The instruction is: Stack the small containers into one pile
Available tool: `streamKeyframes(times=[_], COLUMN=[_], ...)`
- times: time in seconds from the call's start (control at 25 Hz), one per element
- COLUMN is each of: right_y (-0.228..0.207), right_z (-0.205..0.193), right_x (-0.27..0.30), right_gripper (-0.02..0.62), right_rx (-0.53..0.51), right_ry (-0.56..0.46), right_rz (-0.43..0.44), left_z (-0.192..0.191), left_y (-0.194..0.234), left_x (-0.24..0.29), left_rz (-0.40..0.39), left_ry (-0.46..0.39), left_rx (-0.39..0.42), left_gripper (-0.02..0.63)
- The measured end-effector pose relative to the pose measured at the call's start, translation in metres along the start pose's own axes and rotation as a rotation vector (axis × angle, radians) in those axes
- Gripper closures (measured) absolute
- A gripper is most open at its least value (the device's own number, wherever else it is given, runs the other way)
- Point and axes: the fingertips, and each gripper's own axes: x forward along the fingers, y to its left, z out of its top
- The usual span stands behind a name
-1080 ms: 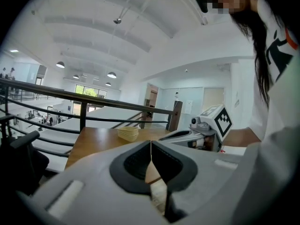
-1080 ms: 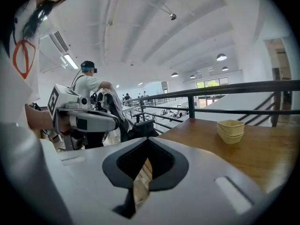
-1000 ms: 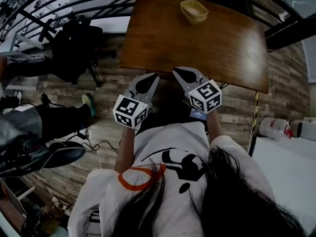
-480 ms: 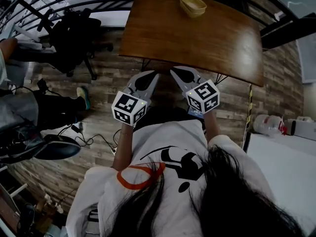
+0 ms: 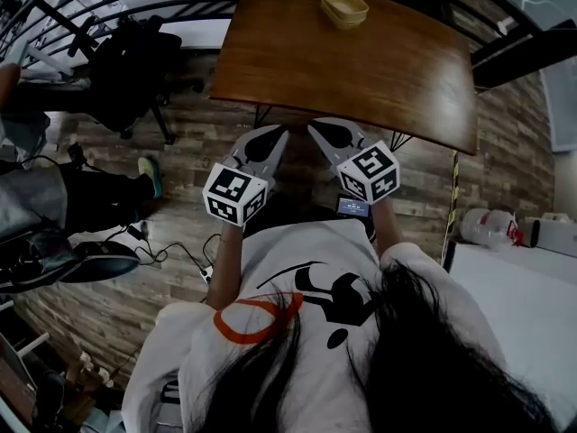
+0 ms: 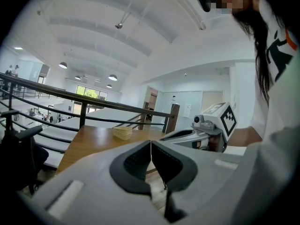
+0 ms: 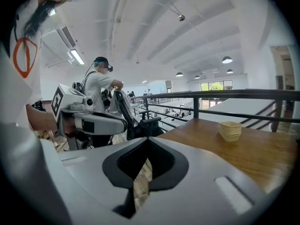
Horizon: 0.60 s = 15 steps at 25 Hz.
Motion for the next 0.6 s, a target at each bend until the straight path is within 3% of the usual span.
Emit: streamKeyframes(times=[0.6], right_y=[-0.010], right_z=[-0.006], right_x=[-0.017], right_gripper=[0.574], right_rx=[-0.012], right_ry=[-0.002], right_rz=[-0.007], left_z=[-0.001], left_y=[-0.013], left_x=[0.010], left_rz=[0.008], left_ry=[-0.005], left_rx=[0.011], left_gripper=[0.606])
